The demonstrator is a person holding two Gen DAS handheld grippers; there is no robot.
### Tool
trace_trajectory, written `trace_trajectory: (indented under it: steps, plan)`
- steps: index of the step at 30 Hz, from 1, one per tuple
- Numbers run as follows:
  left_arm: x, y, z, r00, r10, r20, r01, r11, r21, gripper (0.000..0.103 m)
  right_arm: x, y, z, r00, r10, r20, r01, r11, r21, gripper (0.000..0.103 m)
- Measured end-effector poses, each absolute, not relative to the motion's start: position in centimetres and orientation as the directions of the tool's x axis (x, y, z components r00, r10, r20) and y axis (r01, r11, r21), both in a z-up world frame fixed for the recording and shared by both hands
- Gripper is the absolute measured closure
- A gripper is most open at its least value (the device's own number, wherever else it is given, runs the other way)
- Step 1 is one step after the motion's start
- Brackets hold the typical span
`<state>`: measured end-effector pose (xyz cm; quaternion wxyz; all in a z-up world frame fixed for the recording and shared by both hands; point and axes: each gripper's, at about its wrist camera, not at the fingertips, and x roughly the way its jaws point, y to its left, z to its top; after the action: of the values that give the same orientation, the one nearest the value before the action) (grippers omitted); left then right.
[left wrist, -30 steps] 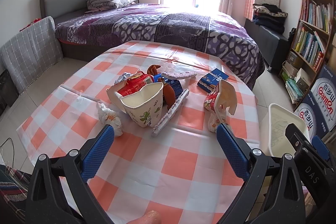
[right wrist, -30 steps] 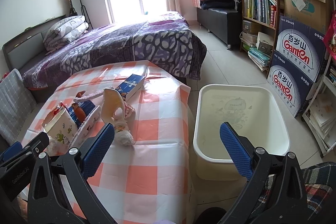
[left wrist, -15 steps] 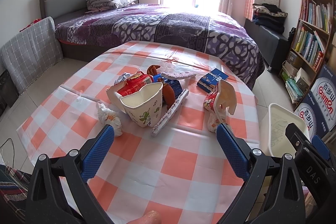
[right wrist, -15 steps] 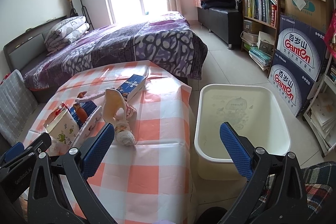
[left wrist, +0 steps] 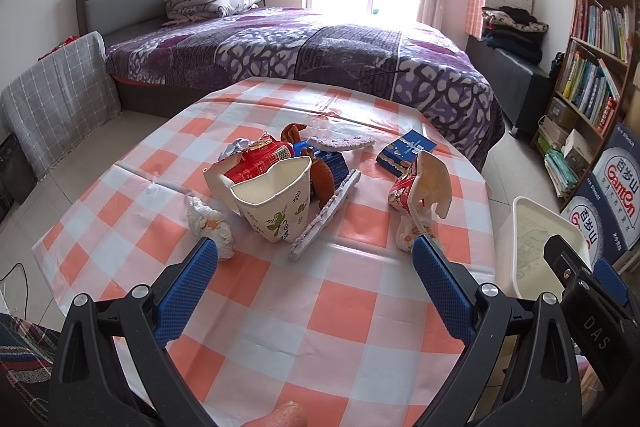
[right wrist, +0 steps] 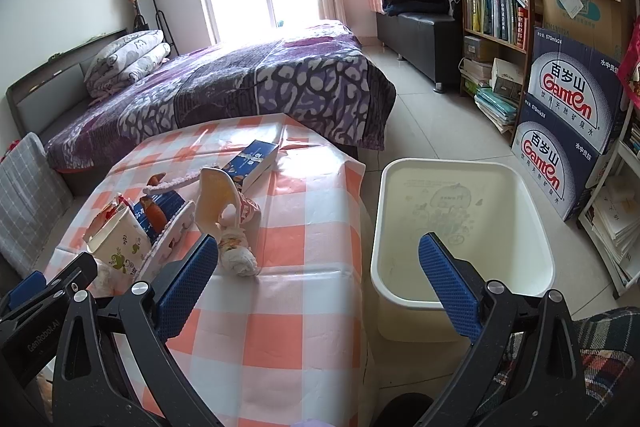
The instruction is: Collect trash
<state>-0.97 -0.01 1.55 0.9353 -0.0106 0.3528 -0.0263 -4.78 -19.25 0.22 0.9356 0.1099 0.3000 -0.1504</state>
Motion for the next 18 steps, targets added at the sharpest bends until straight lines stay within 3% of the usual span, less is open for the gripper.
trace_trajectory:
  steps: [18]
  plan:
    - [-0.92,0.12,1.27,0.744,-0.057,-0.666,0.04,0.998,-0.04,0.008,-4.75,-19.39,0.24,0.773,-0.214,-0.597,0.349,0.93,0.119,0.007]
